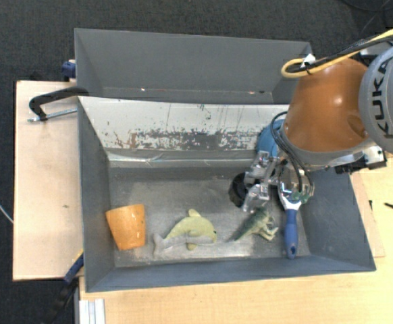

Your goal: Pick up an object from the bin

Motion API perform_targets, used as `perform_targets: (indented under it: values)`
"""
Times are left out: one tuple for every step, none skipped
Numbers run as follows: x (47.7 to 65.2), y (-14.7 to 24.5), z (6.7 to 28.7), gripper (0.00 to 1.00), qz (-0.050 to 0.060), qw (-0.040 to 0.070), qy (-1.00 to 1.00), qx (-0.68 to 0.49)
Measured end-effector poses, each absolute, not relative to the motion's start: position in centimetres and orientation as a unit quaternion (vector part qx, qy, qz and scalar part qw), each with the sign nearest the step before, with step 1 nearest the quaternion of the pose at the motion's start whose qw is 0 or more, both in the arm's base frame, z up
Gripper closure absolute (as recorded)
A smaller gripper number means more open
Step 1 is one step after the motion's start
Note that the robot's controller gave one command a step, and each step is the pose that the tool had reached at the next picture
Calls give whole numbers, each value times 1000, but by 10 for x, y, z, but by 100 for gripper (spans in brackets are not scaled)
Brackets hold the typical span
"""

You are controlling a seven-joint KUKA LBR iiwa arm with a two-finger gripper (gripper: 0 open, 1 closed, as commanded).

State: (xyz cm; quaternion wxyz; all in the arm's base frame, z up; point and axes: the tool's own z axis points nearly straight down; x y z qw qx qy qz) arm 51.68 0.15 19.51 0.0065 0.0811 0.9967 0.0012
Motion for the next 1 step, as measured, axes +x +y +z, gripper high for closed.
perform_targets:
  values:
    - [534, -39, 317, 100, -2, 6, 968, -250]
